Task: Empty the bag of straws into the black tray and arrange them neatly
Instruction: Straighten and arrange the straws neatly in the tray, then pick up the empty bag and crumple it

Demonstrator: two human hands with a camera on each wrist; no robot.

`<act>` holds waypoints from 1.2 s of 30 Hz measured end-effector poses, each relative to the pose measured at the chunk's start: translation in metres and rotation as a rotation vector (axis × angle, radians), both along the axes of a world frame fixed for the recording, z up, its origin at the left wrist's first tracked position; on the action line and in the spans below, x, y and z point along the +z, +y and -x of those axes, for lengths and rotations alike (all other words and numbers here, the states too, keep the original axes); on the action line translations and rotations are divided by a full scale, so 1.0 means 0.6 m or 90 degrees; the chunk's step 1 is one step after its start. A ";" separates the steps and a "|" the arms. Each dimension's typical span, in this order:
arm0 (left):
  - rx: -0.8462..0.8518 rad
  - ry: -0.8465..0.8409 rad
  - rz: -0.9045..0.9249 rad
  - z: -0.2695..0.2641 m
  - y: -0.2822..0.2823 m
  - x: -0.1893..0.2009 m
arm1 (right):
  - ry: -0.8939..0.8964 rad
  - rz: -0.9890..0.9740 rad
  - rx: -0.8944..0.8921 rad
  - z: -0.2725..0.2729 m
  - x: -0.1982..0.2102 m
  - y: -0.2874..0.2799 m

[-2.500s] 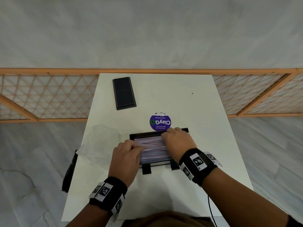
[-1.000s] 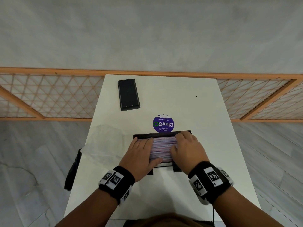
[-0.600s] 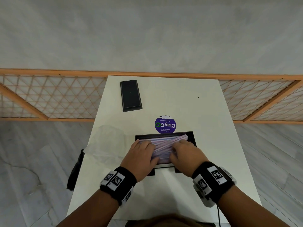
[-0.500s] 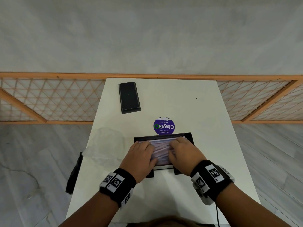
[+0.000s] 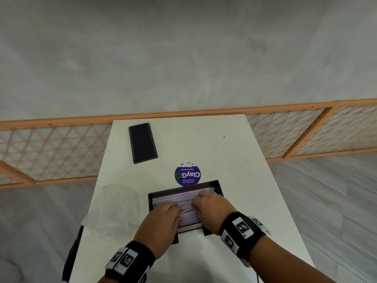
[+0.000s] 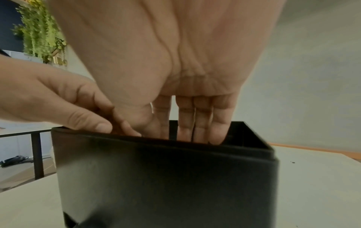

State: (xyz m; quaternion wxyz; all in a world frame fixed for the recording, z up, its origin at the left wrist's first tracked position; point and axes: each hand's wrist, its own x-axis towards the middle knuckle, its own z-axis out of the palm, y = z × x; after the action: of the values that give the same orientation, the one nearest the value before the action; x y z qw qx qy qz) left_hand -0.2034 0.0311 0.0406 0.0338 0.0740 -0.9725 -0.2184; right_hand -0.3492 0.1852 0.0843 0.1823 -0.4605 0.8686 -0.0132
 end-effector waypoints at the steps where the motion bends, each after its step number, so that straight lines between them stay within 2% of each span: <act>1: -0.002 0.011 0.003 0.000 0.001 0.003 | -0.004 -0.001 0.004 0.000 -0.001 0.001; 5: -0.009 0.036 0.015 -0.003 0.009 0.014 | -0.022 -0.008 0.003 -0.004 -0.008 0.002; 13: -0.006 -0.017 0.025 -0.015 0.033 0.006 | -0.032 -0.009 0.016 -0.012 -0.008 0.009; 16: -0.015 -0.025 0.025 -0.015 0.036 0.007 | -0.050 0.032 0.013 -0.017 0.000 0.018; 20: -0.001 0.023 0.020 -0.019 0.039 0.010 | -0.029 0.107 -0.019 -0.026 0.008 0.031; 25: 0.010 0.008 0.033 -0.022 0.045 0.007 | -0.049 0.054 -0.010 -0.033 0.006 0.034; 28: 0.012 0.033 0.029 -0.021 0.048 0.008 | -0.068 0.047 -0.007 -0.036 0.000 0.034; 32: 0.014 0.040 0.011 -0.018 0.054 0.013 | -0.073 0.119 0.011 -0.040 0.009 0.046; 36: 0.028 -0.032 -0.064 -0.021 0.048 0.018 | -0.071 0.217 0.038 -0.061 0.039 0.078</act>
State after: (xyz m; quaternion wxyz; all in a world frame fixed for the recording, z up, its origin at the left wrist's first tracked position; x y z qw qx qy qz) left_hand -0.1910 0.0598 0.0516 0.0100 0.1022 -0.9589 -0.2644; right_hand -0.3126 0.2321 0.1076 0.1502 -0.5088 0.8282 -0.1804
